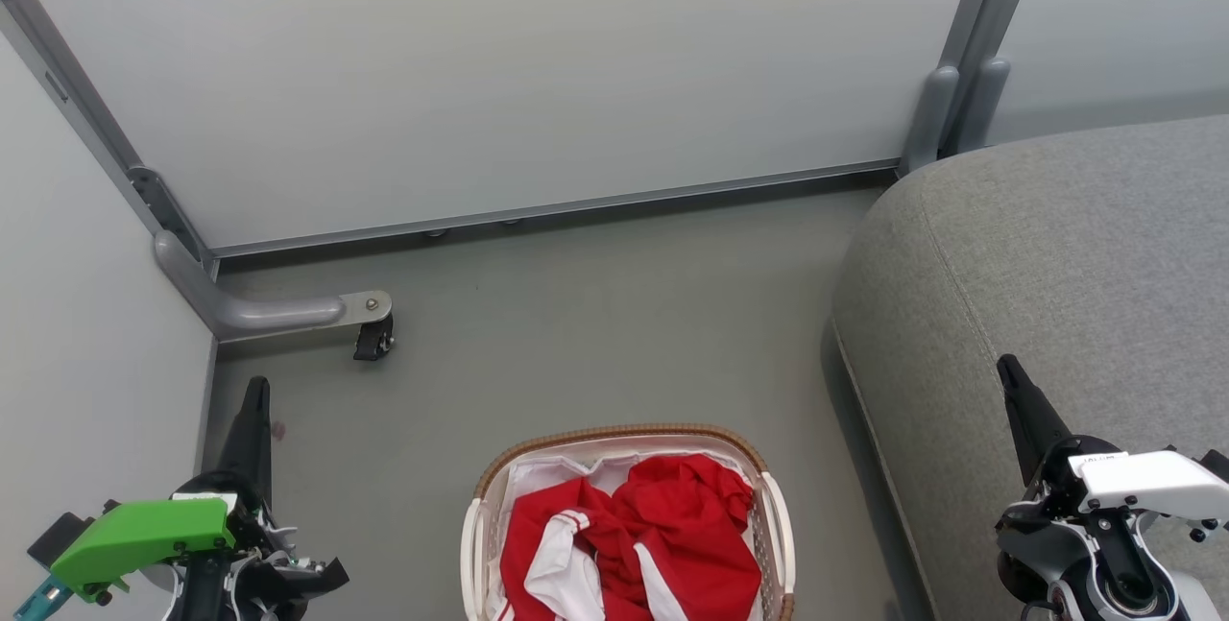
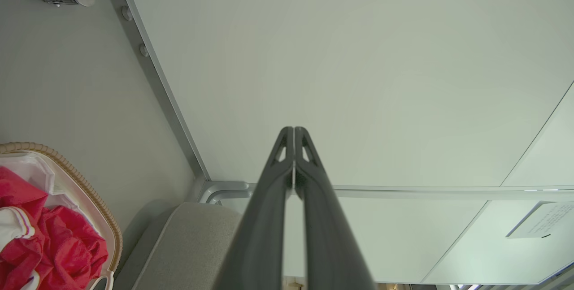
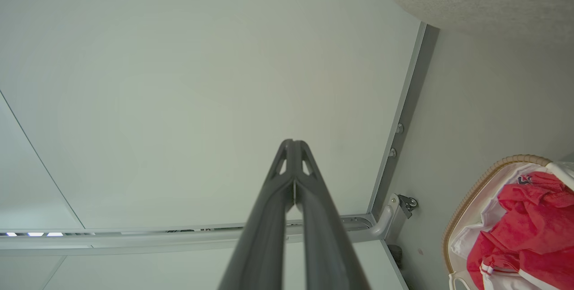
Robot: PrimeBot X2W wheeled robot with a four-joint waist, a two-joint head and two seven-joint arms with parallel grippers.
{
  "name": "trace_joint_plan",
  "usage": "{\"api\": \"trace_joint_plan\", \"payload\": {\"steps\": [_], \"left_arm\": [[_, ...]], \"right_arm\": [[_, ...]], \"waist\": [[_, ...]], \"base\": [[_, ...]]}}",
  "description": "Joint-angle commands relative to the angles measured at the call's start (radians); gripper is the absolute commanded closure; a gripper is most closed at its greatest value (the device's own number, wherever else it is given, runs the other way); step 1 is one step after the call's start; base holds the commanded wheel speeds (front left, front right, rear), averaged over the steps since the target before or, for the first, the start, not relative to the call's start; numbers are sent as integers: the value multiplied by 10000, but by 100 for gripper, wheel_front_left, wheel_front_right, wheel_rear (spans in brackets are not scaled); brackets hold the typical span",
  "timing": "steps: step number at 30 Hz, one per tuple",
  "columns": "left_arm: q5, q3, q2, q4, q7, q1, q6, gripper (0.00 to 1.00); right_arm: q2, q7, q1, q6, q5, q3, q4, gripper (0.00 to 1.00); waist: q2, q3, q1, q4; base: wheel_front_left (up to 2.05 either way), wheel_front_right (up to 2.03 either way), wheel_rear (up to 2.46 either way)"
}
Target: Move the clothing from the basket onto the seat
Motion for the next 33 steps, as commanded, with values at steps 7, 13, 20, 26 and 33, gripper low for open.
{"api": "trace_joint_plan", "payload": {"steps": [7,13,20,26,33], "left_arm": [[53,5,10,-18,26,-112,-39,100],[53,5,10,-18,26,-112,-39,100],[53,5,10,-18,26,-112,-39,100],[53,5,10,-18,26,-112,-39,100],[-2,-25,-71,295,-10,196,2,0]], "right_arm": [[-57,25,110,4,36,-15,-33,100],[-57,25,110,4,36,-15,-33,100],[-57,25,111,4,36,-15,-33,100],[-57,25,111,4,36,-15,-33,100],[100,-2,119,0,-2,27,286,0]], "waist": [[0,0,0,0],[0,0,0,0],[0,0,0,0],[0,0,0,0],[0,0,0,0]], "base": [[0,0,0],[0,0,0],[0,0,0],[0,0,0],[0,0,0]]}}
